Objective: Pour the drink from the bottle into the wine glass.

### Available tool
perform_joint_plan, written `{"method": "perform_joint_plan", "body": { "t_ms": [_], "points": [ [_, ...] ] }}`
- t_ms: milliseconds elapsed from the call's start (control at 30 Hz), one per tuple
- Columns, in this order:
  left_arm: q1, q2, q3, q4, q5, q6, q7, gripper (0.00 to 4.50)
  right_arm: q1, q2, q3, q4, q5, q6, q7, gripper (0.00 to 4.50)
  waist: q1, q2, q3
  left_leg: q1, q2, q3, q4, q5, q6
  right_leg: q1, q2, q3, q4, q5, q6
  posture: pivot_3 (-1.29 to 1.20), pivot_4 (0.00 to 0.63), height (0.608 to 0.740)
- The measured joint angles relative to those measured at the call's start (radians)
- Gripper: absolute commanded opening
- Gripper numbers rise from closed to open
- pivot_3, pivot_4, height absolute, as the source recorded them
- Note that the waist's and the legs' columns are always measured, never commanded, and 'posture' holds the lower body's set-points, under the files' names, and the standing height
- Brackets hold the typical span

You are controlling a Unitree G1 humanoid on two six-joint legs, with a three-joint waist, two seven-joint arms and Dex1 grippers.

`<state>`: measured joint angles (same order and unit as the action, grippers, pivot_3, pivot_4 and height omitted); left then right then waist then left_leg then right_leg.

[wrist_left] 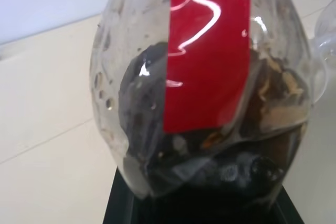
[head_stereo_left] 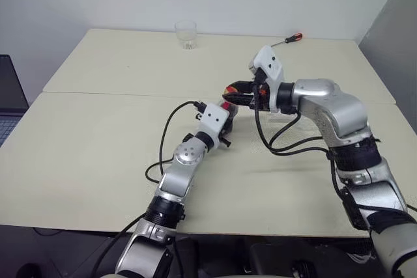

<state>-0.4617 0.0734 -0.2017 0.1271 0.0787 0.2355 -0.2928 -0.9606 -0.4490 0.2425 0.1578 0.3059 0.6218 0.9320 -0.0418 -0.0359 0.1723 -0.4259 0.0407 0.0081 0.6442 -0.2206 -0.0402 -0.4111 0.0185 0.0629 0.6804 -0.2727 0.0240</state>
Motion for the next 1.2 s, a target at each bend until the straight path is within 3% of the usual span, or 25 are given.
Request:
{"method": "perform_joint_plan", "body": {
  "t_ms": [267, 567, 767, 1067, 1200],
  "points": [
    [0.025, 0.000, 0.003, -0.018, 0.004, 0.005, 0.000, 0.76, -0.114, 0.008, 0.064, 0.317, -0.099, -0.381, 0.314, 1.24, 0.003, 0.000, 0.000, 0.001, 0.003, 0.001, 0.000, 0.000, 0.000, 0.001, -0.001, 0.001, 0.000, 0.000, 0.000, 0.00, 0.150, 0.740],
    [0.036, -0.001, 0.003, -0.034, 0.005, 0.021, 0.007, 0.76, -0.235, 0.068, 0.081, 0.510, -0.192, -0.516, 0.461, 1.24, 0.006, 0.000, 0.000, 0.007, 0.004, 0.000, 0.000, 0.000, 0.000, 0.005, -0.001, 0.002, 0.001, 0.000, 0.000, 0.00, 0.150, 0.740],
    [0.037, -0.001, 0.004, -0.034, 0.005, 0.027, 0.015, 0.76, -0.253, 0.087, 0.077, 0.545, -0.212, -0.526, 0.470, 1.24, 0.006, 0.000, 0.000, 0.009, 0.004, 0.000, 0.000, 0.000, 0.000, 0.006, -0.002, 0.003, 0.002, 0.000, -0.001, 0.00, 0.150, 0.740],
    [0.023, -0.011, -0.010, -0.046, 0.004, 0.028, 0.002, 0.76, -0.236, 0.115, 0.063, 0.604, -0.255, -0.486, 0.393, 4.34, 0.012, 0.003, 0.002, 0.006, 0.004, 0.000, 0.000, 0.000, 0.000, 0.004, -0.002, 0.003, 0.001, 0.001, -0.002, 0.00, 0.150, 0.740],
    [0.010, -0.014, -0.012, -0.046, 0.003, 0.025, -0.004, 0.76, -0.236, 0.102, 0.050, 0.599, -0.253, -0.472, 0.390, 4.50, 0.011, 0.003, 0.002, 0.006, 0.004, 0.000, 0.000, 0.000, 0.000, 0.004, -0.003, 0.003, 0.000, 0.001, -0.002, 0.00, 0.150, 0.740]
  ]
}}
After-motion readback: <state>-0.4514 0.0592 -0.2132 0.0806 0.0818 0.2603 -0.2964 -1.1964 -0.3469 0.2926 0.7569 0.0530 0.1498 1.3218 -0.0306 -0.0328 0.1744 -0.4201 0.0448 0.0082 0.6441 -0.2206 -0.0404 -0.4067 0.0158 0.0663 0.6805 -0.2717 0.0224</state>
